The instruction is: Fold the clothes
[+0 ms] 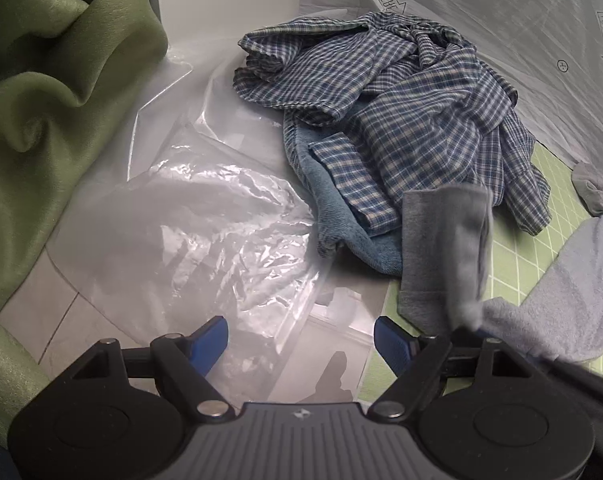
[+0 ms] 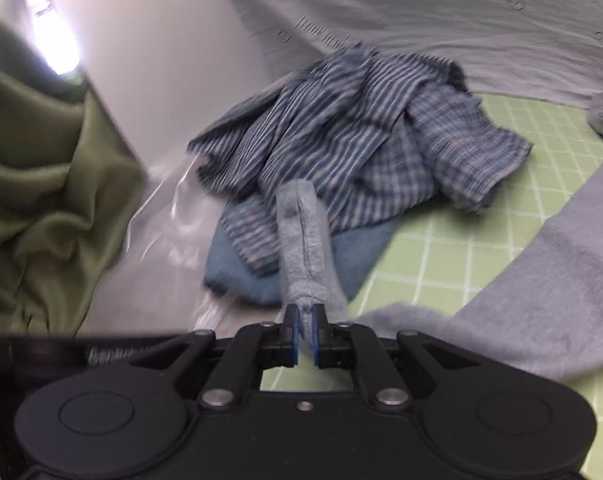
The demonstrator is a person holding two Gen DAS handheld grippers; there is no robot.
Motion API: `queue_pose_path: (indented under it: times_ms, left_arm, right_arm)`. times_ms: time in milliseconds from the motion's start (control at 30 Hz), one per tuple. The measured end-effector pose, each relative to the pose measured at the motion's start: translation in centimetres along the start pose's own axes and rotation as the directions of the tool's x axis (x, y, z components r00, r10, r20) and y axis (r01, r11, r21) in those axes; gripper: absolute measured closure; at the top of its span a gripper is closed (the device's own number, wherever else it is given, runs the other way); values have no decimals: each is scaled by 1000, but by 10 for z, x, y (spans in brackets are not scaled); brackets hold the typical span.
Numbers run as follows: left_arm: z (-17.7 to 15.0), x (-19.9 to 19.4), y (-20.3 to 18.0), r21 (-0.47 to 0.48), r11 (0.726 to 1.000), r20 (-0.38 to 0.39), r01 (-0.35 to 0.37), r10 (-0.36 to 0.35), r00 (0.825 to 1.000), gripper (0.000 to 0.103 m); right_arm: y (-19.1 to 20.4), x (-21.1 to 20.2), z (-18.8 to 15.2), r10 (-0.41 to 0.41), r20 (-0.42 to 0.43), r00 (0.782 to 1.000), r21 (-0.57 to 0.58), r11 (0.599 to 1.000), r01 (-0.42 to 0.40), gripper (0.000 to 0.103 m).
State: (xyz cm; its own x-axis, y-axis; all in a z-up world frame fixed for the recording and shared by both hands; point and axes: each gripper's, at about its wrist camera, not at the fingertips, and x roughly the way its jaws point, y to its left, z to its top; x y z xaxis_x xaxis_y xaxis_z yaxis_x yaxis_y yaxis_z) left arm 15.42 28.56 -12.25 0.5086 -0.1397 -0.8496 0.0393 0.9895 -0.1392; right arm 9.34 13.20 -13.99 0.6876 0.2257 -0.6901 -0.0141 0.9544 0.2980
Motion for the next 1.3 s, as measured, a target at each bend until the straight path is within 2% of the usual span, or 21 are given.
queue_pose_path:
  times_ms: [67, 233, 400, 1000, 1067, 1133, 1233, 1300]
  left_arm:
    - [1, -1, -1, -6, 1000, 2, 13, -13, 1000, 22]
    - [3, -6, -8, -30, 993, -3, 116, -116, 993, 22]
    - [7, -4, -31, 13, 983, -3, 184, -184, 983, 22]
    - [12, 18, -56, 78, 984, -25, 159, -158, 987, 22]
    - [11, 19, -56, 80, 985, -25, 153, -151, 988, 25]
    - [9, 20, -56, 93, 984, -16, 151, -150, 989, 31]
    - [6, 21, -55, 101, 983, -19, 151, -150, 988, 53]
    - [4, 21, -53, 97, 982, -21, 160, -159, 987, 80]
  right_arm:
    - [-2, 5, -7, 15, -39, 999, 25, 1000, -14, 96]
    - [-4, 7, -14, 29, -64, 998, 43, 999, -26, 96]
    - [-7, 8, -16, 29, -78, 997, 53, 998, -25, 96]
    - [-20, 6, -19, 26, -93, 995, 104, 994, -17, 96]
    - [-20, 6, -19, 29, -94, 995, 110, 994, -19, 96]
    - [-21, 6, -19, 33, -95, 995, 115, 993, -22, 96]
    - [-22, 6, -20, 38, -99, 994, 121, 992, -26, 96]
    - [-23, 7, -20, 41, -103, 994, 127, 992, -28, 96]
